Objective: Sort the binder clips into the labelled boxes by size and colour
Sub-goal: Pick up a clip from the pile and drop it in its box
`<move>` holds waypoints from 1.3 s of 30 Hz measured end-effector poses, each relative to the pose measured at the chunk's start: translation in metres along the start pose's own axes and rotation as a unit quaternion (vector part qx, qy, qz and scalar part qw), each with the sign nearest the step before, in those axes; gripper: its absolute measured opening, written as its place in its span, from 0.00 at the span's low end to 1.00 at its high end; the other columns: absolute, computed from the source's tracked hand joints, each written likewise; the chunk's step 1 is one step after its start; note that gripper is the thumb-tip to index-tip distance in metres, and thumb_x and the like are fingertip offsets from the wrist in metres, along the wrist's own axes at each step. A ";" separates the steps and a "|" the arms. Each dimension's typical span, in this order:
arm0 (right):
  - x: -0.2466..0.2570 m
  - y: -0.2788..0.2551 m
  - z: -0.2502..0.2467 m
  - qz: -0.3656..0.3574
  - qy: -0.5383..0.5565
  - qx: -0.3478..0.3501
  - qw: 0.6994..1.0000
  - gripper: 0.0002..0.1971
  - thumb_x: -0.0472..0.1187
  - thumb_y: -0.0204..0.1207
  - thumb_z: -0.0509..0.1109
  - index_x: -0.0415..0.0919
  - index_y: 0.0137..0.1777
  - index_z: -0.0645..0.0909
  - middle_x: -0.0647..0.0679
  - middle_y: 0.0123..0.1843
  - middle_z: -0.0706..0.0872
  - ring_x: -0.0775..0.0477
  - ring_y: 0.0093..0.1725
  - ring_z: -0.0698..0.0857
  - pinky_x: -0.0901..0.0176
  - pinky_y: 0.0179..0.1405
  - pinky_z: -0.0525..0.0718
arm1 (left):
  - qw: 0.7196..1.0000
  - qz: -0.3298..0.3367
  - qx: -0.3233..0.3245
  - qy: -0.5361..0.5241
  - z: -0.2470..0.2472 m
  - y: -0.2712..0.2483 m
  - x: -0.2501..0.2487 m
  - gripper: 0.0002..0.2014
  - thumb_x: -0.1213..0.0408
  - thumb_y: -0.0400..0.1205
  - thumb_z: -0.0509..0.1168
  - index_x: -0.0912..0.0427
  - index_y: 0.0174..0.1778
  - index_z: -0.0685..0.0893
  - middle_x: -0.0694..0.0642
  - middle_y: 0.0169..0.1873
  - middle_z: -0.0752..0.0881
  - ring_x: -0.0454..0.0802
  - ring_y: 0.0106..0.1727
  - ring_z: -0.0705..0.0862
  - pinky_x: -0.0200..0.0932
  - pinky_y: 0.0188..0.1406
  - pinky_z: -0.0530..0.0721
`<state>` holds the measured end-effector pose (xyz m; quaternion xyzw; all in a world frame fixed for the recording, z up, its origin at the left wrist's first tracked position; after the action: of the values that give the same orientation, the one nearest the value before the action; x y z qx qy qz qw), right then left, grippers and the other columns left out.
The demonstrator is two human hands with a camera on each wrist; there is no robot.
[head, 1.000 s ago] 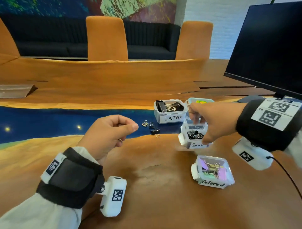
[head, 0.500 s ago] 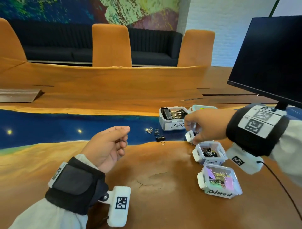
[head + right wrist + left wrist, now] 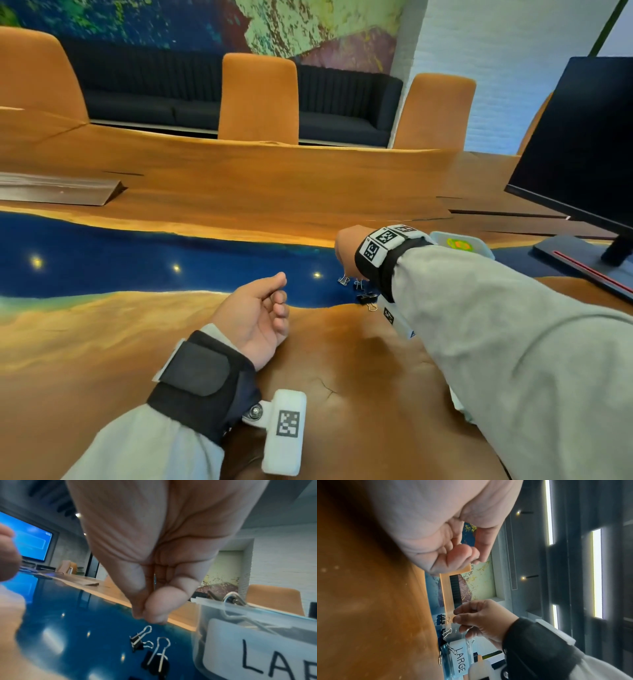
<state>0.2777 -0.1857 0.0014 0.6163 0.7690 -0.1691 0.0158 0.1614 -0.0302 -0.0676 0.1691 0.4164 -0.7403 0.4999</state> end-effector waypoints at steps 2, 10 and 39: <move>0.001 0.002 0.003 0.005 -0.015 0.020 1.000 0.16 0.39 0.77 0.72 0.41 0.27 0.77 0.48 0.25 0.76 0.47 0.23 0.73 0.60 0.24 0.72 | 1.000 -0.001 0.001 -0.004 0.001 -0.001 -0.001 0.05 0.59 0.83 0.69 0.55 0.44 0.82 0.49 0.27 0.74 0.43 0.26 0.72 0.34 0.21 0.68; 0.010 -0.009 0.000 -0.028 -0.031 0.071 0.997 0.08 0.38 0.82 0.68 0.42 0.55 0.88 0.52 0.35 0.84 0.52 0.32 0.80 0.65 0.28 0.78 | 0.999 -0.029 0.017 -0.022 0.004 -0.005 0.001 0.04 0.59 0.83 0.69 0.55 0.45 0.82 0.49 0.28 0.75 0.43 0.28 0.72 0.34 0.23 0.67; 0.006 -0.140 0.026 -0.055 0.530 -0.149 0.833 0.07 0.44 0.80 0.73 0.49 0.39 0.86 0.56 0.33 0.83 0.63 0.33 0.79 0.65 0.40 0.76 | 0.987 0.080 0.083 0.115 0.031 -0.032 0.008 0.08 0.67 0.72 0.76 0.63 0.43 0.86 0.62 0.39 0.91 0.51 0.41 0.92 0.35 0.28 0.88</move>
<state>0.1378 -0.2131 0.0095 0.5582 0.7080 0.2994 -0.3122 0.1353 -0.0547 -0.0401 0.3269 0.3935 -0.7057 0.4901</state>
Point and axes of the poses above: each hand's wrist, its own y-axis towards the middle knuckle, its own z-axis out of the palm, x = y × z, the point moved 6 cm from there along y, towards the middle knuckle
